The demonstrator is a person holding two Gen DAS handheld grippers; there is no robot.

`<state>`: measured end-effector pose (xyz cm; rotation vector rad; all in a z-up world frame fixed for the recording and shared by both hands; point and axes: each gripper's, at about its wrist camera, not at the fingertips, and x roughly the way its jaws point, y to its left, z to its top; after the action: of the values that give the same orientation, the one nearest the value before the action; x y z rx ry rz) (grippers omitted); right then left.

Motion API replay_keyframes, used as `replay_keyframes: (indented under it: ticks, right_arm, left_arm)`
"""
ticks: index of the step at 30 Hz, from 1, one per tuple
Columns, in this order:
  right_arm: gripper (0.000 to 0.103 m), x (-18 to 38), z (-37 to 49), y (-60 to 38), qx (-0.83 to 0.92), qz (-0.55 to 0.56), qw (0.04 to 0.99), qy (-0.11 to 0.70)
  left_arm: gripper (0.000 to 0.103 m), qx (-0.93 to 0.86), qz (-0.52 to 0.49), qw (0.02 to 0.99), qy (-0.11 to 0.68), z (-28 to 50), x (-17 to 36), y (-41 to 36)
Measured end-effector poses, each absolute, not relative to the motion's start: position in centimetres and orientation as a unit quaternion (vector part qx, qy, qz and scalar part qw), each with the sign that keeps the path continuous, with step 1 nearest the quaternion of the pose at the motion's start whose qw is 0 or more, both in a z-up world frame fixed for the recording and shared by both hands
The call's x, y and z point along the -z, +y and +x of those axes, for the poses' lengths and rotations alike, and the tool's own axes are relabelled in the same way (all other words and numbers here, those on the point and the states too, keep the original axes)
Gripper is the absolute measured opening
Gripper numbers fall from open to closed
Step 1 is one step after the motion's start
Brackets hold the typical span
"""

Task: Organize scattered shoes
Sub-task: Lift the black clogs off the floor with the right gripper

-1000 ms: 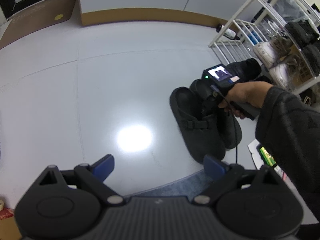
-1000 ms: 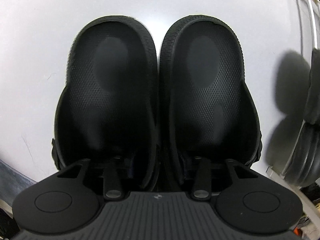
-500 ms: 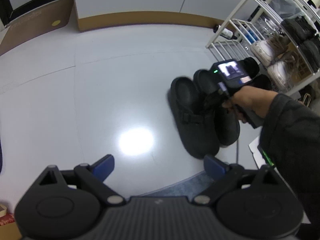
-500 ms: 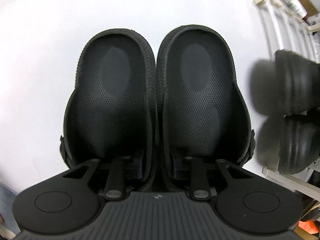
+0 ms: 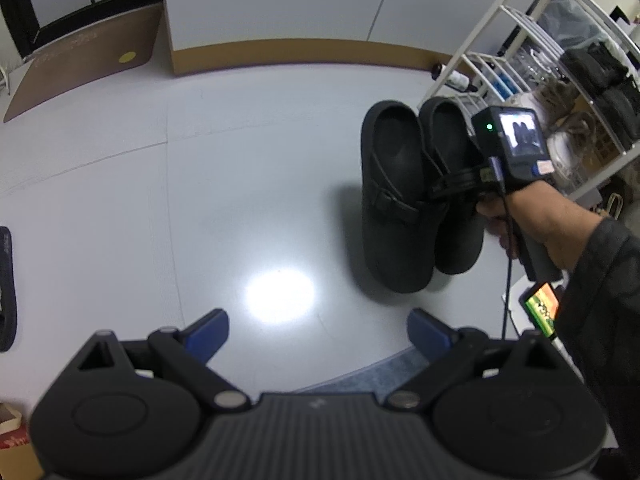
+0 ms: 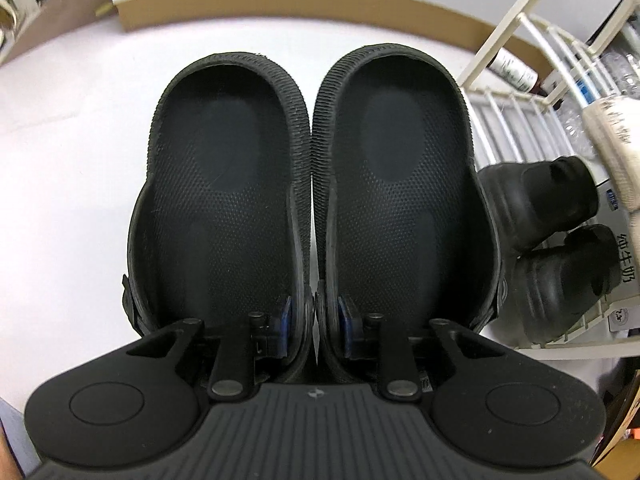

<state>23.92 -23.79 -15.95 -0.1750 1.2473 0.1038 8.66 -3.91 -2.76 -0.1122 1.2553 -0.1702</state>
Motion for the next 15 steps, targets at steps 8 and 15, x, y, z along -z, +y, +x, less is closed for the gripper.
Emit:
replay_keyframes:
  ticks: [8, 15]
  right_arm:
    - [0.026, 11.6, 20.3, -24.1, -0.057, -0.04, 0.828, 0.556]
    - [0.026, 8.7, 18.8, -27.4, -0.043, 0.016, 0.854, 0.518]
  left_arm:
    - [0.097, 0.084, -0.045, 0.812, 0.576, 7.9, 2.2, -3.9]
    - [0.097, 0.09, -0.044, 0.82, 0.564, 7.1, 1.3, -3.9]
